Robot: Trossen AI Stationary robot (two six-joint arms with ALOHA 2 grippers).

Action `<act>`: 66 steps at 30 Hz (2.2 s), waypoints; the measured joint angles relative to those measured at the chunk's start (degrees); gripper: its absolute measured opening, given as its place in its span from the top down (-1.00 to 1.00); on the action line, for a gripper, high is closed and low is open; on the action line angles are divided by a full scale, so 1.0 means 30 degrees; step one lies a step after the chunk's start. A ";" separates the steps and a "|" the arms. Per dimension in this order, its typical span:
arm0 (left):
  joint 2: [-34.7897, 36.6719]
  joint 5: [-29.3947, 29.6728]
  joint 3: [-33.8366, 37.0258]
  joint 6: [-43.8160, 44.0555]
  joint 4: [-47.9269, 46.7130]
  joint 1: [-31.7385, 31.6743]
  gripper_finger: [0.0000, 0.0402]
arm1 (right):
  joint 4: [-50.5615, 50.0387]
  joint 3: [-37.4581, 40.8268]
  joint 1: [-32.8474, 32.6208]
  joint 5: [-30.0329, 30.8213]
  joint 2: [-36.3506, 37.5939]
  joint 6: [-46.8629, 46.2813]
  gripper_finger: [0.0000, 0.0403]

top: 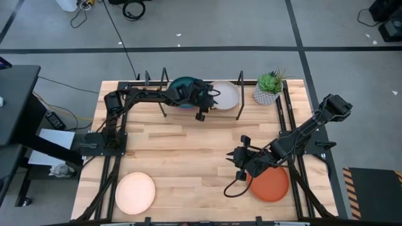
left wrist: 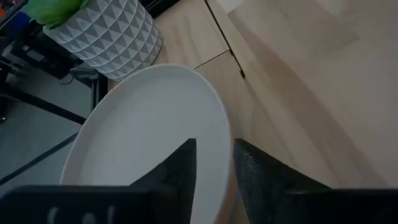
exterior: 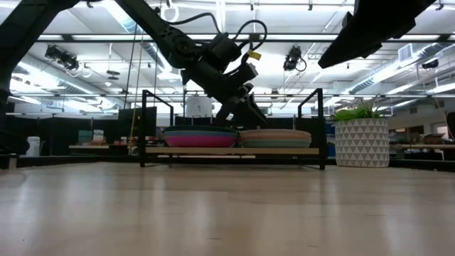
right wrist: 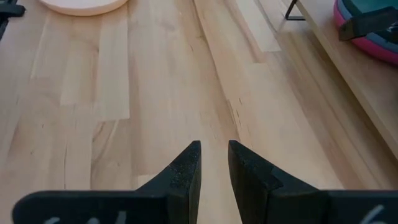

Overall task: Place and stack plates onto a shelf
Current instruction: Stack the gray plate on top of the brown plate on the shelf, then stack the orange plate on top of the dark green plate on the shelf

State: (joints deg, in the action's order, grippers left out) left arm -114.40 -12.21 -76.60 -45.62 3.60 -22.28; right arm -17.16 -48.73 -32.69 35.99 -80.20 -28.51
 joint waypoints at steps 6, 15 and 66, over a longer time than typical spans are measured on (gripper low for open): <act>0.0868 0.0000 0.0007 0.1449 -0.0991 0.0102 0.42 | -0.0076 0.0000 0.0003 0.0000 0.0000 0.0010 0.57; 0.0965 0.2263 0.0022 0.2466 -0.0682 0.0347 0.41 | -0.0010 0.0000 0.0007 0.0182 0.0000 0.0409 0.57; 0.2481 0.1445 0.0022 0.3524 -1.2353 0.7834 0.52 | -1.0222 0.0460 0.0335 -0.9154 -0.0087 -0.0395 0.25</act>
State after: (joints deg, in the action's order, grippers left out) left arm -106.96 -7.87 -76.53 -35.05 -33.46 1.22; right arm -47.82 -47.35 -31.68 8.52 -80.47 -29.70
